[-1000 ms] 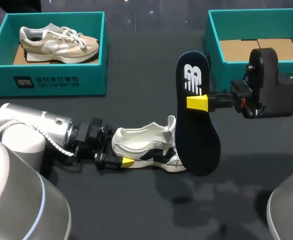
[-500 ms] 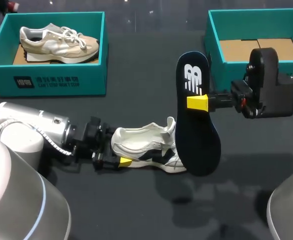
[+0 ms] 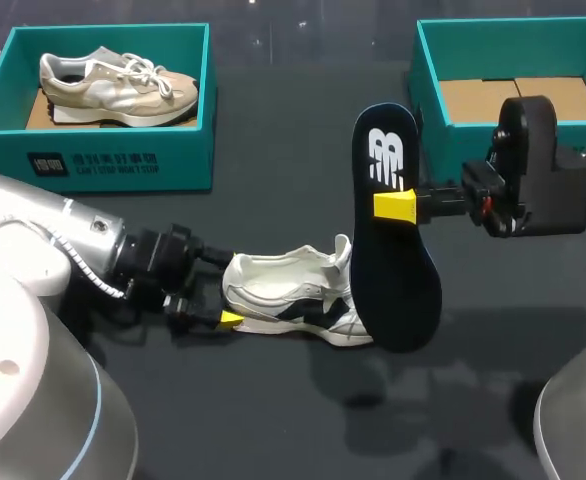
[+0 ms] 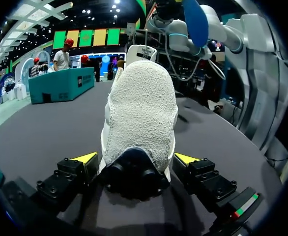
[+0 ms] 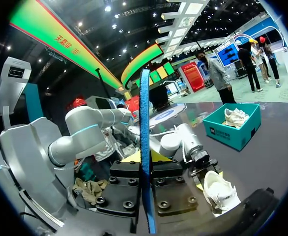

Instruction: Take the shoe out of the shoebox, open the shoe tongue, remove and reinsert the insole, then place the shoe into the shoebox

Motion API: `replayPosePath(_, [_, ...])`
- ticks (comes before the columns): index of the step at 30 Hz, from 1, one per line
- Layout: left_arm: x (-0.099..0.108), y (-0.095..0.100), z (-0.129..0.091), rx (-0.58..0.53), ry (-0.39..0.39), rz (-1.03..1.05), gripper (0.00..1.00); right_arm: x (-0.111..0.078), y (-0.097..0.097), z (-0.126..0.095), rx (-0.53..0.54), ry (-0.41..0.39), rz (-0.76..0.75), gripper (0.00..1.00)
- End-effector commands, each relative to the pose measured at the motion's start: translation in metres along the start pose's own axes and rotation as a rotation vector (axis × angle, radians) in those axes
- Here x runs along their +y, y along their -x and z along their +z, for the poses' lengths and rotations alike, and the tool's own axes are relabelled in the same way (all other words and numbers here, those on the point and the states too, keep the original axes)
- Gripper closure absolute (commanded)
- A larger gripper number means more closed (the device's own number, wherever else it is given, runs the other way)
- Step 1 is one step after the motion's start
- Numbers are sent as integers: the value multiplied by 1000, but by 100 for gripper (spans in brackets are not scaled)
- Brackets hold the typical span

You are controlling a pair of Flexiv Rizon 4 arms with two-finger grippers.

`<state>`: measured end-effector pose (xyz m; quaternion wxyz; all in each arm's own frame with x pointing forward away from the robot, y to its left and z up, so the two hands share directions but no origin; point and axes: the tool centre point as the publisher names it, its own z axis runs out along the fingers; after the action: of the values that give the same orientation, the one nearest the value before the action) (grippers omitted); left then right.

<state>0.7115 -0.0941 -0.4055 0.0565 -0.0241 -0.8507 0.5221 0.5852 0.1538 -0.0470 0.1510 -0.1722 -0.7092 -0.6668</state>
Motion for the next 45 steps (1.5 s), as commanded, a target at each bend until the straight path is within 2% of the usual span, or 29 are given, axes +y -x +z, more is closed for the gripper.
replayPosePath(1, [-8, -8, -13, -14, 109, 10, 0, -1, 0, 1, -2, 1, 0, 100])
replayPosePath(3, [-9, -9, -18, -26, 164, 17, 0, -1, 0, 1, -2, 1, 0, 100])
replayPosePath(6, [-13, -9, -28, -42, 294, 42, 0, -1, 0, 1, -2, 1, 0, 100])
replayPosePath(9, [-21, -8, -41, -83, 392, 178, 0, -1, 0, 1, -2, 1, 0, 100])
replayPosePath(25, [-21, -8, -41, -83, 392, 178, 0, -1, 0, 1, -2, 1, 0, 100])
replayPosePath(27, [-26, -5, -36, -72, 462, 167, 0, -1, 0, 1, -2, 1, 0, 100])
replayPosePath(31, [-32, -4, -30, 18, 503, 145, 0, -1, 0, 1, -2, 1, 0, 100])
replayPosePath(34, [-38, -4, -28, 67, 635, 113, 0, -1, 0, 1, -2, 1, 0, 100])
replayPosePath(36, [-45, -6, -31, -22, 791, 149, 0, -1, 0, 1, -2, 1, 0, 100])
replayPosePath(45, [-45, -6, -31, -22, 791, 149, 0, -1, 0, 1, -2, 1, 0, 100])
